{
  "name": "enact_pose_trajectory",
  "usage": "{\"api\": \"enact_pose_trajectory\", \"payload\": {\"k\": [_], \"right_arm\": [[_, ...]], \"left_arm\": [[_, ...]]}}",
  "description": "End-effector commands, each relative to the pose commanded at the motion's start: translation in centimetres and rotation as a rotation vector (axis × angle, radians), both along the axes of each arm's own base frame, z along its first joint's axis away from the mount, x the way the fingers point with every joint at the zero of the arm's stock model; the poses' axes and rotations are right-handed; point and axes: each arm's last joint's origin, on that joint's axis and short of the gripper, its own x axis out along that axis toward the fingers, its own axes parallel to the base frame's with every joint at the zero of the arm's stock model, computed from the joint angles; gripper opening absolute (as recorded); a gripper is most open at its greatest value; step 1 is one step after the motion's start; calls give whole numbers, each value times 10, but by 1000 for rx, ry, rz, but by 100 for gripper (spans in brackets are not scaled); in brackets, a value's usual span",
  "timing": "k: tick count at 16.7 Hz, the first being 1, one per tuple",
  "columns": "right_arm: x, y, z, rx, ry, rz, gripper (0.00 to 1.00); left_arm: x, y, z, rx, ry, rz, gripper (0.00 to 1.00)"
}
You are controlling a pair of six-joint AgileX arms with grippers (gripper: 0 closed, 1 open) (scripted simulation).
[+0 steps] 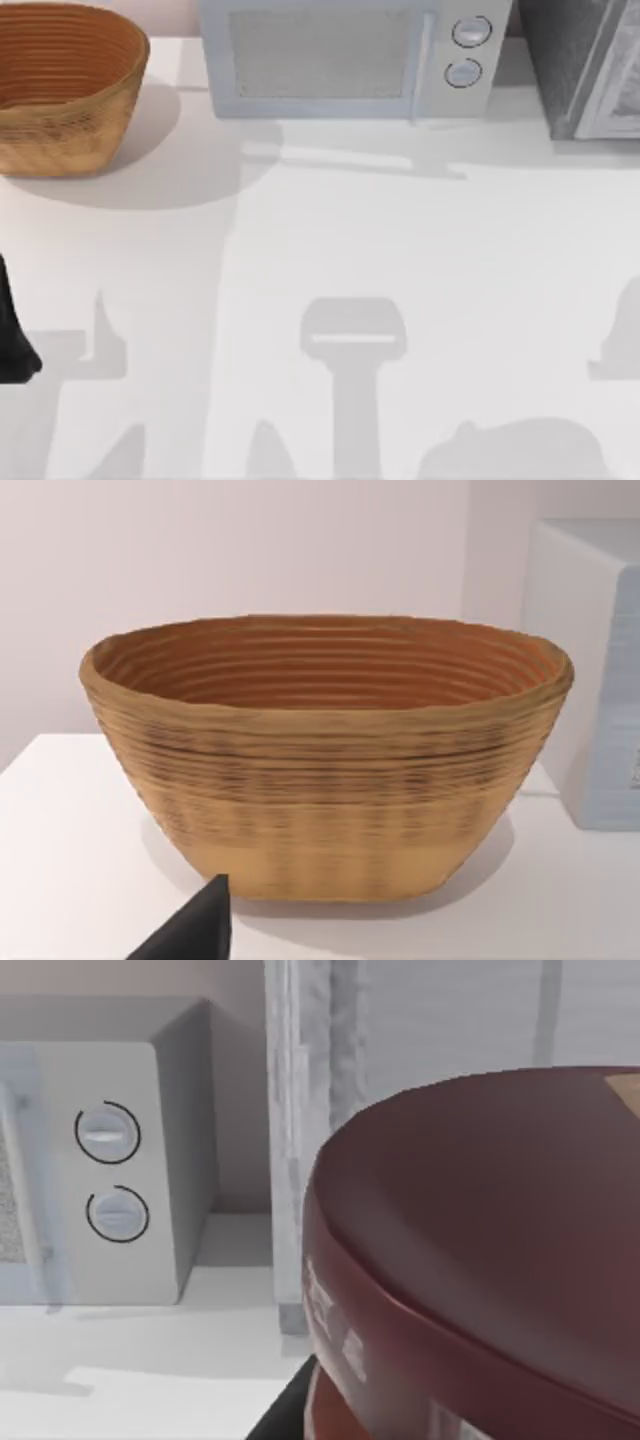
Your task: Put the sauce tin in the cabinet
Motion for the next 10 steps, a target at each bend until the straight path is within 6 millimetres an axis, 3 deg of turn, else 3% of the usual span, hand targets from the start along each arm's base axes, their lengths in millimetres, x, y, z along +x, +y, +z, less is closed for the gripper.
{"api": "enact_pose_trajectory", "payload": {"k": [4, 10], "right_arm": [[0, 2, 37, 1, 10, 5, 0], [19, 7, 155, 1, 27, -13, 0]], "left_arm": [[0, 0, 0, 0, 0, 0, 100], [0, 0, 0, 0, 0, 0, 100]]}}
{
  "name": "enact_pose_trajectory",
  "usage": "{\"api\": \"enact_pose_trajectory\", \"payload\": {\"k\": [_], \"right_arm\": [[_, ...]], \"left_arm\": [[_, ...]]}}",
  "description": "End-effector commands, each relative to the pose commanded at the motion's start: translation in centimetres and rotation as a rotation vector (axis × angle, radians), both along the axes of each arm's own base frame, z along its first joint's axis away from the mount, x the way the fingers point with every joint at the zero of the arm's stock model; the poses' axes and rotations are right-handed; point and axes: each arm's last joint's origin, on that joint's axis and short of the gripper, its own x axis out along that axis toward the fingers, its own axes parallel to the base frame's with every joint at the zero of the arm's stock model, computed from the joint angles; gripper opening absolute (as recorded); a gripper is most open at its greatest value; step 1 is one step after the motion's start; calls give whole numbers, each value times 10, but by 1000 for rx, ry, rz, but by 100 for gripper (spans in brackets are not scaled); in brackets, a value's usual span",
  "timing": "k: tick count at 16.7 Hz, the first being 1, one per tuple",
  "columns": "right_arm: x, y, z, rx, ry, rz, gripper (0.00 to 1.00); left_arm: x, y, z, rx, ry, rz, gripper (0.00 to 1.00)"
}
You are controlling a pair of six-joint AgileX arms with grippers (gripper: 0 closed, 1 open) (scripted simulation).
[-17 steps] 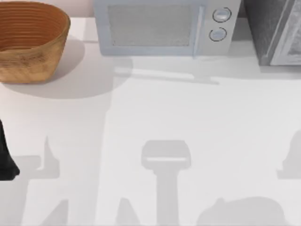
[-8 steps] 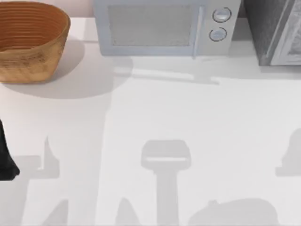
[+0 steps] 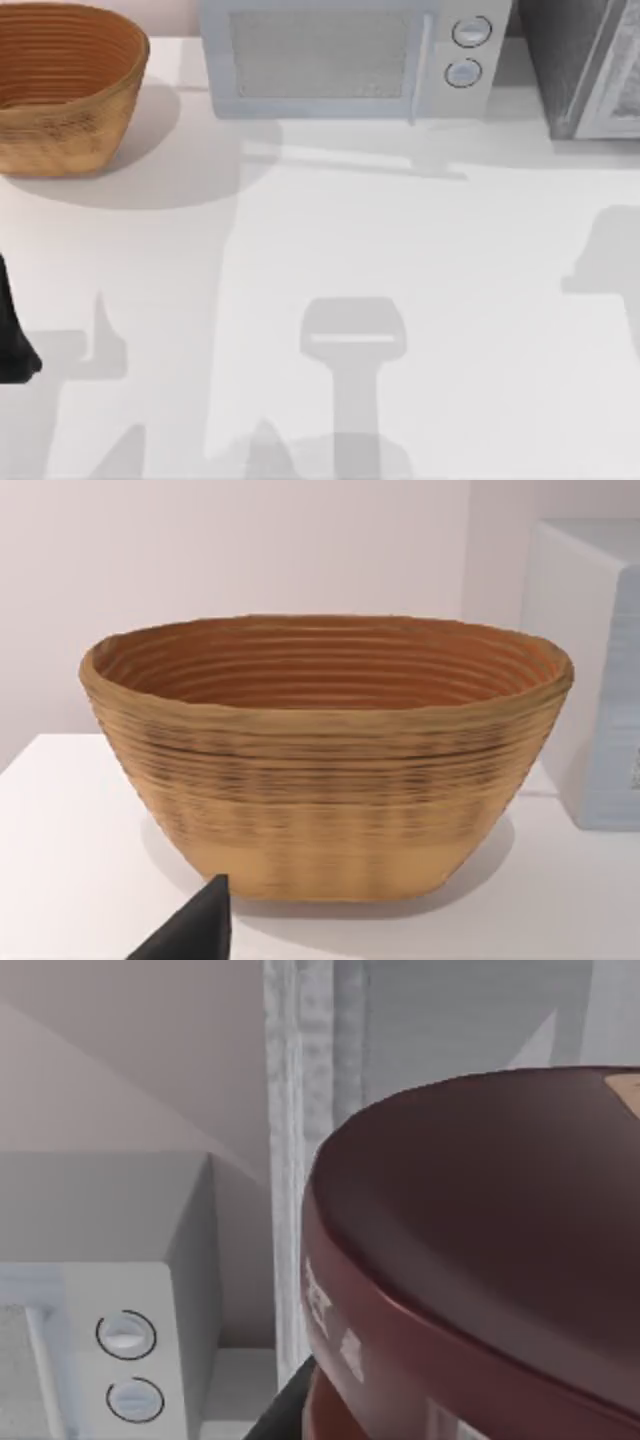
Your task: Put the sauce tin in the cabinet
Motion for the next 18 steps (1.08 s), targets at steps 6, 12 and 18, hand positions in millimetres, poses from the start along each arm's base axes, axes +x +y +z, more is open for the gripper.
{"api": "enact_pose_trajectory", "payload": {"k": [6, 12, 18], "right_arm": [[54, 14, 121, -5, 11, -7, 0], [106, 33, 194, -5, -11, 5, 0], [122, 41, 213, -1, -27, 11, 0]], "left_arm": [[0, 0, 0, 0, 0, 0, 100], [0, 0, 0, 0, 0, 0, 100], [0, 0, 0, 0, 0, 0, 100]]}}
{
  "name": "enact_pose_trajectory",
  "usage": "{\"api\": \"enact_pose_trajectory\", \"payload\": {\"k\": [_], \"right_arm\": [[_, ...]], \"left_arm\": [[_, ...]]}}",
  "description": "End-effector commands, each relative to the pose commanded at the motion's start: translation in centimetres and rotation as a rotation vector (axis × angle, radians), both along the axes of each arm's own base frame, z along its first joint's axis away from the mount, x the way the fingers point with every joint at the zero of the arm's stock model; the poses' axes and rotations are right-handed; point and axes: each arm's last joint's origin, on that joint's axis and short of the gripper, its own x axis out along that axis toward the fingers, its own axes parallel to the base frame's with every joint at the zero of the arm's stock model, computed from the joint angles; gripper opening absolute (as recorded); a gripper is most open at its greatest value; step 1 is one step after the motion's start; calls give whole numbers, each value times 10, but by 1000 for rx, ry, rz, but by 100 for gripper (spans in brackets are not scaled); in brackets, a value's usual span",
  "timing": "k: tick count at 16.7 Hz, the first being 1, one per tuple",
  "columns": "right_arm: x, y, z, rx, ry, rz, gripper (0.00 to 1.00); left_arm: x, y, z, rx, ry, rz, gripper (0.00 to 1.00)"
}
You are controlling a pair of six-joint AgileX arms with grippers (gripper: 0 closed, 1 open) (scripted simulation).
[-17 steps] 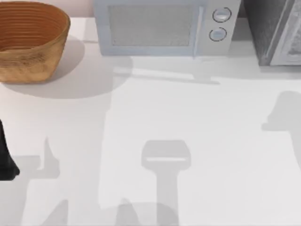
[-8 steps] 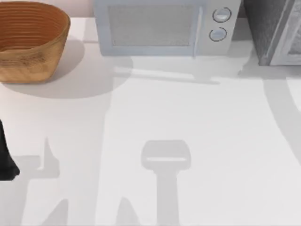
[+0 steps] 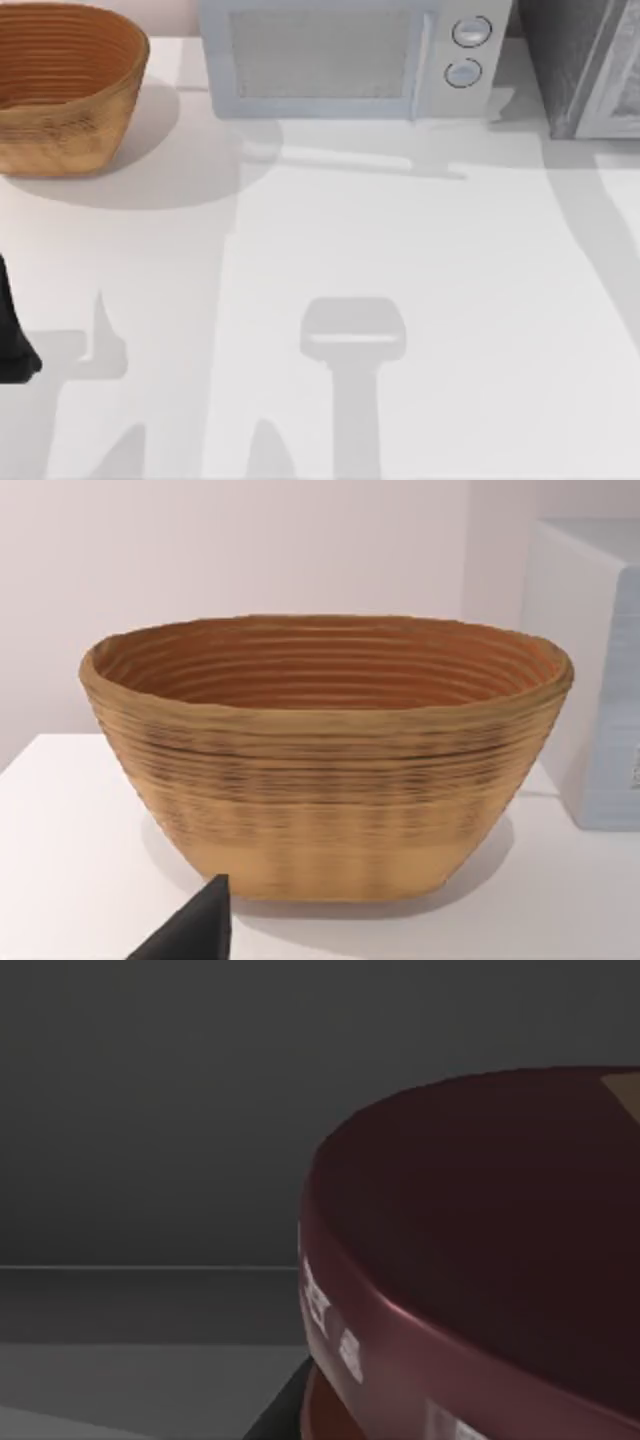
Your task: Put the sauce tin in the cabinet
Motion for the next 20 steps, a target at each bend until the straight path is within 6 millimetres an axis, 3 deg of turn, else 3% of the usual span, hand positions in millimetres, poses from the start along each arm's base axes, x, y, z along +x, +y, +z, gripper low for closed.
{"api": "enact_pose_trajectory", "payload": {"k": [4, 6, 14, 20], "right_arm": [[0, -1, 0, 2, 0, -3, 0], [10, -1, 1, 1, 1, -4, 0], [85, 2, -1, 2, -4, -2, 0], [146, -1, -19, 1, 3, -3, 0]], "left_arm": [[0, 0, 0, 0, 0, 0, 100], [0, 0, 0, 0, 0, 0, 100], [0, 0, 0, 0, 0, 0, 100], [0, 0, 0, 0, 0, 0, 100]]}}
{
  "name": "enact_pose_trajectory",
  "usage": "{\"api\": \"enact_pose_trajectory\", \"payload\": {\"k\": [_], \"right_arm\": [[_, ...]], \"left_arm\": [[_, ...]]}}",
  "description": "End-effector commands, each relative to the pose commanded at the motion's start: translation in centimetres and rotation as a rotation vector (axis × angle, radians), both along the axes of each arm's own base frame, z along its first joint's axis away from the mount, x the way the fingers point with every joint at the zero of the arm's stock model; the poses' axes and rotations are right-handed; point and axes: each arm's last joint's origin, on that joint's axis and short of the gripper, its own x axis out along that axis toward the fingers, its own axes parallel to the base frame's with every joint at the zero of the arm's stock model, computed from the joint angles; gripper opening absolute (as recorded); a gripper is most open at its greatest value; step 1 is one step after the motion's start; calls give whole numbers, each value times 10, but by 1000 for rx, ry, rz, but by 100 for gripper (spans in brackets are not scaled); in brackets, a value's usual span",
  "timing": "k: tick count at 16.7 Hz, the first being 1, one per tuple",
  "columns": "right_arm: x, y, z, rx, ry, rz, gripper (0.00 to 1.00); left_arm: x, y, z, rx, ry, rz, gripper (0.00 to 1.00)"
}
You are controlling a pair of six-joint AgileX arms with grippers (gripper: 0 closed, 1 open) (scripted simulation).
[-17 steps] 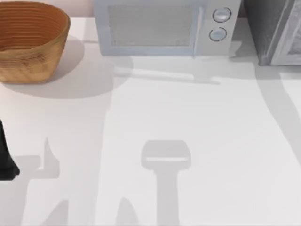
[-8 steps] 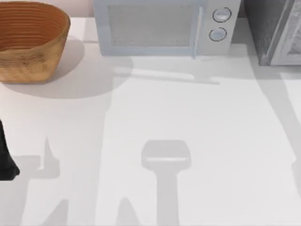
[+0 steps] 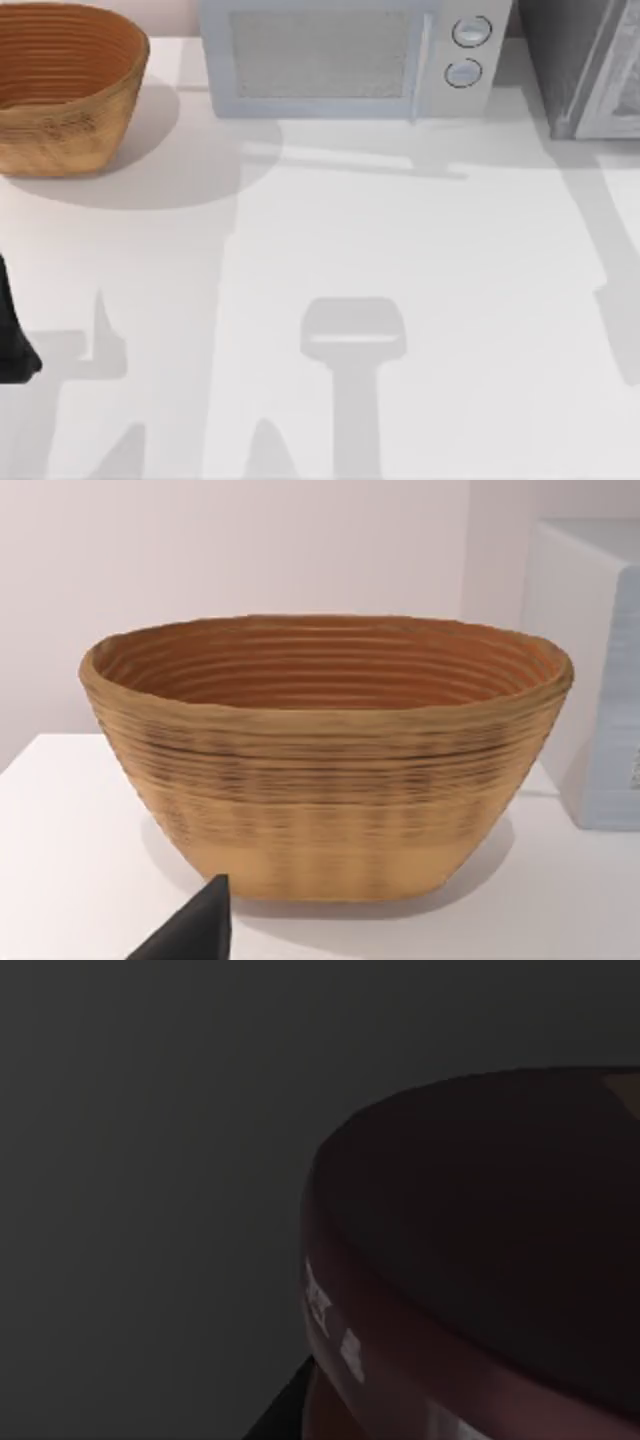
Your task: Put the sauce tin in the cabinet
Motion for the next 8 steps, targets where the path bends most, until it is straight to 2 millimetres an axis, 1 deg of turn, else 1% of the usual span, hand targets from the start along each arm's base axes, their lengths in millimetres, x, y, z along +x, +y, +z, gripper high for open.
{"api": "enact_pose_trajectory", "payload": {"k": [1, 5, 8], "right_arm": [[3, -1, -1, 1, -3, 0, 0], [4, -1, -1, 1, -4, 0, 0], [4, -1, -1, 1, -4, 0, 23]], "left_arm": [[0, 0, 0, 0, 0, 0, 100], [0, 0, 0, 0, 0, 0, 100], [0, 0, 0, 0, 0, 0, 100]]}}
